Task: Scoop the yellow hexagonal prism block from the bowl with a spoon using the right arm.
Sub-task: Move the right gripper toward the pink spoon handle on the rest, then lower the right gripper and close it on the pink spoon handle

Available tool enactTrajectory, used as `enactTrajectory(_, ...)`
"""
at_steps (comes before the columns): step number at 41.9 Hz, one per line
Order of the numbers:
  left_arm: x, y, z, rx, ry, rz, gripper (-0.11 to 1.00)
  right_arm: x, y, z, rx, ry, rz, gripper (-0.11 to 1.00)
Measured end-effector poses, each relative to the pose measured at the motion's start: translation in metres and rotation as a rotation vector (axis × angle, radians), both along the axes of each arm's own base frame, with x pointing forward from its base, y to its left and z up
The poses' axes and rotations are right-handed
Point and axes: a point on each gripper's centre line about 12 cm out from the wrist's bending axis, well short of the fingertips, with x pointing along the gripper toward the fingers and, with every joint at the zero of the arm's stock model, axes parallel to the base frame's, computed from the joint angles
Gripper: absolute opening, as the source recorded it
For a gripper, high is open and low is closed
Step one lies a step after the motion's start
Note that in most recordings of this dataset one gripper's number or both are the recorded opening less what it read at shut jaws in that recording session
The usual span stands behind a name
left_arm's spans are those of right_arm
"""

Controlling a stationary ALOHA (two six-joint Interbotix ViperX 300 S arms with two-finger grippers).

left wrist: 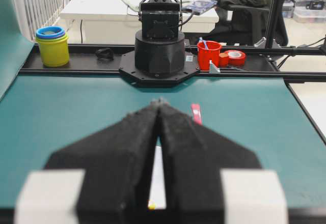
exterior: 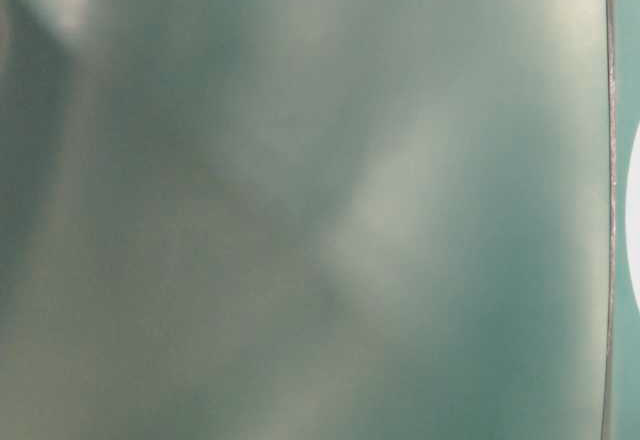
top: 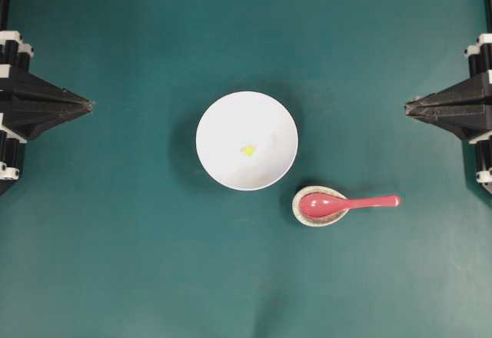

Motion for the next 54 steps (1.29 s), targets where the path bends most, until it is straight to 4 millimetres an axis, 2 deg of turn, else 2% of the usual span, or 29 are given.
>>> enactTrajectory(2, 0.0, 0.0, -0.002, -0.003, 0.014, 0.001, 0.03, 0.001, 0.0, -0.001, -0.001, 0.006, -0.001, 0.0)
enactTrajectory(4, 0.0, 0.0, -0.002, -0.003, 0.017, -0.001, -0.01, 0.0, 0.0, -0.002, -0.001, 0.014, -0.001, 0.0)
enactTrajectory(16, 0.0, 0.0, -0.001, 0.0, 0.006, 0.0, -0.01, 0.001, 0.0, -0.003, 0.002, 0.025, -0.001, 0.02)
enactTrajectory(18, 0.0, 0.0, 0.0, 0.0, 0.002, 0.0, -0.01, 0.001, 0.0, -0.003, 0.0, 0.026, 0.0, 0.07)
enactTrajectory(25, 0.0, 0.0, 0.001, 0.0, -0.006, -0.002, -0.01, 0.005, 0.002, -0.009, 0.003, 0.052, 0.011, 0.43)
enactTrajectory(29, 0.0, 0.0, 0.001, 0.001, -0.006, -0.001, -0.01, 0.009, 0.004, -0.015, 0.002, 0.077, 0.021, 0.54)
enactTrajectory(41, 0.0, 0.0, 0.001, 0.001, -0.008, -0.001, -0.01, 0.025, 0.014, -0.049, 0.012, 0.155, 0.061, 0.53)
enactTrajectory(54, 0.0, 0.0, 0.001, 0.001, -0.008, 0.0, -0.01, 0.034, 0.033, -0.107, 0.053, 0.258, 0.113, 0.53)
